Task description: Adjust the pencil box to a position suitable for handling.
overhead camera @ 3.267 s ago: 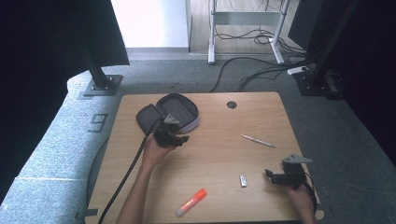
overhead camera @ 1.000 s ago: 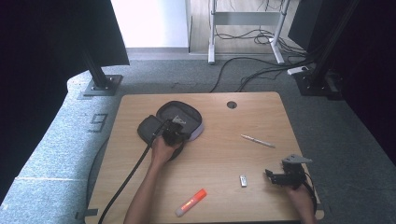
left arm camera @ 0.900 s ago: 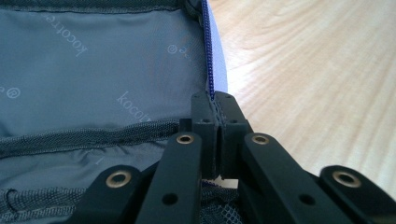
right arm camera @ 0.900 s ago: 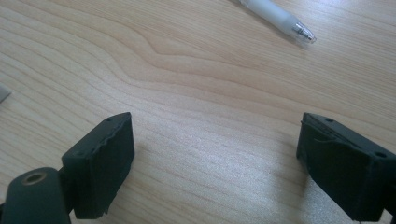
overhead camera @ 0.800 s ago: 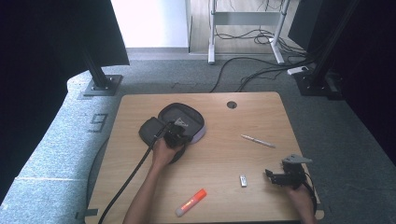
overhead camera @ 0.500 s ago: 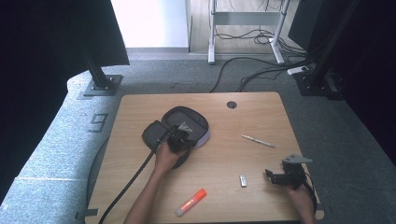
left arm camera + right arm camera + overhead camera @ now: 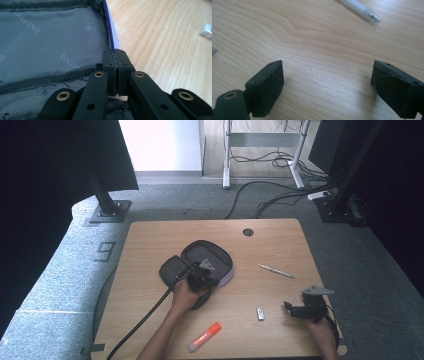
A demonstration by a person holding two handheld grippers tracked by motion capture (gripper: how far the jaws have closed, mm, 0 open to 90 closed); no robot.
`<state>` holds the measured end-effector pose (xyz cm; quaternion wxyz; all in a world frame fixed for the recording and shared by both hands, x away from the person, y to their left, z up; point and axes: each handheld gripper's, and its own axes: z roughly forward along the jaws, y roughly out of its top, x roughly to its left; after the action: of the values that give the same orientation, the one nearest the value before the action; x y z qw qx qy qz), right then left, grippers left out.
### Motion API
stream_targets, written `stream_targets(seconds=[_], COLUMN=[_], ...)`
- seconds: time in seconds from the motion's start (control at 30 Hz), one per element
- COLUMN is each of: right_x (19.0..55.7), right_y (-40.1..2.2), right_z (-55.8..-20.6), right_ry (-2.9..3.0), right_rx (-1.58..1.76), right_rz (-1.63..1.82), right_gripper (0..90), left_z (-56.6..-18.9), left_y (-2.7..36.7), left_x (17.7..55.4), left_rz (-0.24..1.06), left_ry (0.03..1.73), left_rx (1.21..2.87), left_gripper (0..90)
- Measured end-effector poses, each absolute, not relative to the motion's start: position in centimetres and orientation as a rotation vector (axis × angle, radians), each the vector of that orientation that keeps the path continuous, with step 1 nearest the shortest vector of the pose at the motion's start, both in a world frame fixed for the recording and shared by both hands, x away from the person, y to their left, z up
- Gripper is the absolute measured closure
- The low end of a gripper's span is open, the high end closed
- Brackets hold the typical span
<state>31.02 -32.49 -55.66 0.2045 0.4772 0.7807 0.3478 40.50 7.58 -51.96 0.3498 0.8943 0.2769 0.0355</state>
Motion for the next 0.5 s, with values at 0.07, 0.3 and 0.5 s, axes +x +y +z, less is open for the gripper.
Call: stream_targets(seconds=[0.07,0.3,0.5], right_x=[31.0,31.0,31.0], right_y=[-32.5,-32.5,-32.5], right_z=[-55.7,-55.7,-55.7], right_ry=[2.177,2.177,2.177], right_rx=[1.331,1.331,1.331], right_rz=[0.97,0.97,0.97], right_gripper=[11.0,11.0,11.0], left_z=[-52.0,-52.1,-52.1], left_y=[7.2,6.1,5.2], left_x=[40.2,39.0,38.0], left_rz=[0.084,0.053,0.042], left_ry=[0.707,0.667,0.634], left_rx=[2.317,2.32,2.325], left_gripper=[87.6,87.6,87.5])
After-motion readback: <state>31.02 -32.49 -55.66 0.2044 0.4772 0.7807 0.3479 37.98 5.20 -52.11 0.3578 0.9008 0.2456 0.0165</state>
